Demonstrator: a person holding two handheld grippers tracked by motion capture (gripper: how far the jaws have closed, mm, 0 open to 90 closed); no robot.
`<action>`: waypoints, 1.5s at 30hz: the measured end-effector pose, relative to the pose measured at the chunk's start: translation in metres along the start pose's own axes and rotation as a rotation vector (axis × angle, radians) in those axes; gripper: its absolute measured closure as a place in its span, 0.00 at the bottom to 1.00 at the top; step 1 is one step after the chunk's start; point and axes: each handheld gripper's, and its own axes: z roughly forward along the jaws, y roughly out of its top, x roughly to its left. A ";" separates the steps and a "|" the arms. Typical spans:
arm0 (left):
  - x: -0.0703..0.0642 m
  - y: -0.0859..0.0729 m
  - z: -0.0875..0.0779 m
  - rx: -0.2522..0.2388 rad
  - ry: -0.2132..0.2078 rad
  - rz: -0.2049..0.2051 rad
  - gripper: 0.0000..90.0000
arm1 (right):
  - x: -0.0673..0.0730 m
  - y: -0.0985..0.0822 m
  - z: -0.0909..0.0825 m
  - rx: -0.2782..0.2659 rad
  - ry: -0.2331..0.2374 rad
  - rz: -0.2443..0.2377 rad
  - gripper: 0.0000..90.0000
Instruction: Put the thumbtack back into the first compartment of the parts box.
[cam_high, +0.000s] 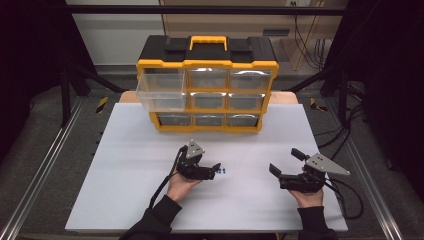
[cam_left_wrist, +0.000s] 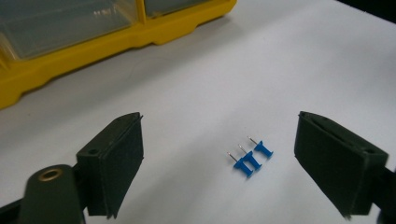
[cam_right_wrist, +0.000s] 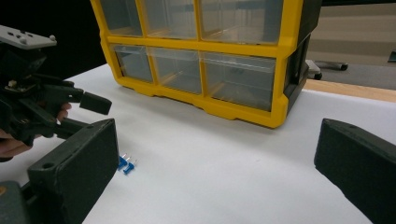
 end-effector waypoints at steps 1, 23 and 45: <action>0.000 -0.001 0.001 0.006 -0.002 0.001 0.21 | 0.000 0.000 0.000 -0.001 0.000 0.002 0.01; -0.015 -0.013 0.019 0.101 0.019 -0.016 0.58 | 0.000 0.001 -0.001 -0.004 -0.002 0.007 0.01; -0.027 -0.014 0.027 0.108 0.084 -0.017 0.81 | -0.001 0.001 -0.001 -0.005 -0.003 0.009 0.01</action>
